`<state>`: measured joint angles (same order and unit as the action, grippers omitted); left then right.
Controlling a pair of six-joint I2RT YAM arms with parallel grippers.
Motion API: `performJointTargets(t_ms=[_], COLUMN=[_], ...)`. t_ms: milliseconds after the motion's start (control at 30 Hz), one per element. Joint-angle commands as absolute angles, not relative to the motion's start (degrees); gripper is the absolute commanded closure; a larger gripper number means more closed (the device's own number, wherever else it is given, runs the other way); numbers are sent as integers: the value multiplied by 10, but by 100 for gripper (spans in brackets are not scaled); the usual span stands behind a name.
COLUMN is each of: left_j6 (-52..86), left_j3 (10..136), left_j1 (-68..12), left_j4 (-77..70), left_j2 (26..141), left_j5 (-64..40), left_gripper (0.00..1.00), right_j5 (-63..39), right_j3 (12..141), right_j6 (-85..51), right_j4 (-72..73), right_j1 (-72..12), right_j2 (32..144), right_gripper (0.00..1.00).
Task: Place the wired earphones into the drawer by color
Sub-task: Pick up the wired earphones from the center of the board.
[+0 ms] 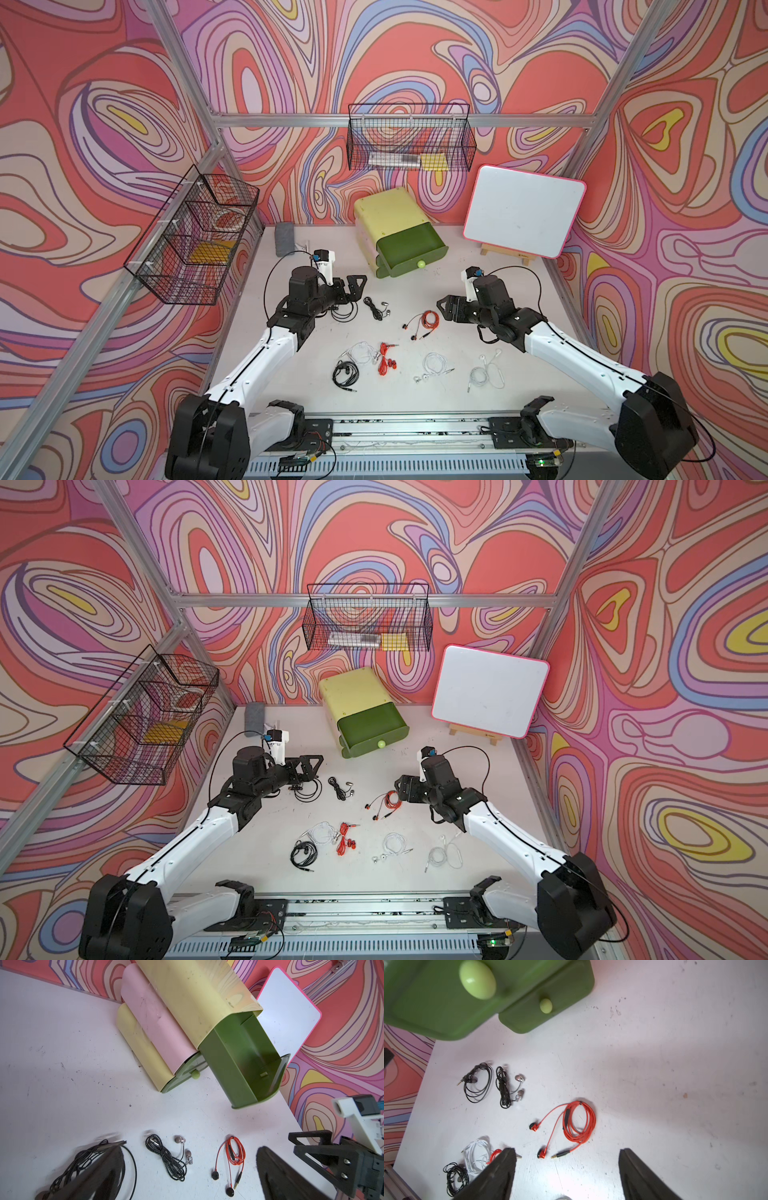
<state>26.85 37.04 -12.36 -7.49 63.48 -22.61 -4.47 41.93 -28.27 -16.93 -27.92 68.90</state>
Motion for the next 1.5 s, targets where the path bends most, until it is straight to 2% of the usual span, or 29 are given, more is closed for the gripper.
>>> performJointTargets(t_ms=[0, 333, 767, 1133, 1467], left_j6=[256, 259, 250, 251, 249], left_j3=[323, 177, 186, 190, 192], left_j1=[-124, -124, -124, -124, -124], left_j4=[-92, -186, -157, -151, -147], left_j2=[588, 537, 525, 529, 530], left_j5=[-228, -248, -245, -245, -239], left_gripper=[1, 1, 1, 1, 1], right_j5=[-43, -32, 55, 103, 130], right_j3=[404, 416, 472, 521, 543], right_j6=[-290, -296, -314, -307, -298], right_j4=[-174, -141, -122, -142, -169], right_j1=[-280, -287, -326, -339, -355], right_j2=[693, 799, 906, 968, 1000], right_gripper=[21, 29, 39, 53, 58])
